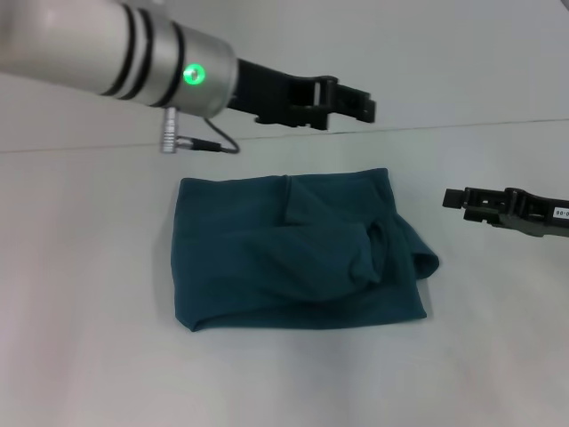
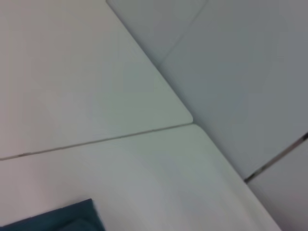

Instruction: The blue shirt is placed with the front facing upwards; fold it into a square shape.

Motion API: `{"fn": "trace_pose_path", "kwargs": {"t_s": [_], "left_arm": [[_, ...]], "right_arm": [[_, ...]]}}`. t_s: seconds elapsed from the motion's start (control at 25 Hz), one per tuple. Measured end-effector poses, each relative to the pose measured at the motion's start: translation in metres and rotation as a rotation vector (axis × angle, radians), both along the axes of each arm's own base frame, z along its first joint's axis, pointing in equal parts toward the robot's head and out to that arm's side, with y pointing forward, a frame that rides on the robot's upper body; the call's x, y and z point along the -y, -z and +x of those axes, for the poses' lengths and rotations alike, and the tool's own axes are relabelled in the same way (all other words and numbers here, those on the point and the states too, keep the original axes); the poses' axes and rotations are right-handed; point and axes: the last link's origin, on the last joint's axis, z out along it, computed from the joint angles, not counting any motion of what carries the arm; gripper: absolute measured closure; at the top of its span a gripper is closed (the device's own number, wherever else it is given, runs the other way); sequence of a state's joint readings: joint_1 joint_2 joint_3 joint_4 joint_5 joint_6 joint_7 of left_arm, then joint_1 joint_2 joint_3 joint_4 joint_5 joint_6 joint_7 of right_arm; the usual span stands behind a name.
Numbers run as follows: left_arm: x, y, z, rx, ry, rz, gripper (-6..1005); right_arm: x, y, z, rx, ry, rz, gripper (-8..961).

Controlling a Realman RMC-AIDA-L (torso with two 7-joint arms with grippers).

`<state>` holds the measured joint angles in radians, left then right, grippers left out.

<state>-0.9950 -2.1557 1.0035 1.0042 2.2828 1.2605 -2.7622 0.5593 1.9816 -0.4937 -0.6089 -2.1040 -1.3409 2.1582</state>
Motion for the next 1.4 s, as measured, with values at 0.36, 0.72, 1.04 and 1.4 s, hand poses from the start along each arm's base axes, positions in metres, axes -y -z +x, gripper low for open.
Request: {"fn": "trace_pose_path", "kwargs": {"t_s": [0.36,0.72,1.04,1.4], "left_arm": [[0.012,-0.05,-0.092,0.207,-0.283,0.045,241],[0.059,-0.078,-0.188,0.33,-0.446,0.079,242],[0.097,-0.087,-0.234,0.231,-0.485,0.04,244],[0.108,-0.096,-0.259,0.217,-0.567,0.099,244]], "right_arm": [[-0.004,-0.002,-0.001,0.068,-0.002,-0.075,250],[-0.034,-0.011,-0.038,0.167,-0.024,-0.219,249],[-0.067,0.005,-0.097,0.317,-0.054,-0.347,250],[-0.069,0.029,-0.12,0.376,-0.068,-0.416,250]]}}
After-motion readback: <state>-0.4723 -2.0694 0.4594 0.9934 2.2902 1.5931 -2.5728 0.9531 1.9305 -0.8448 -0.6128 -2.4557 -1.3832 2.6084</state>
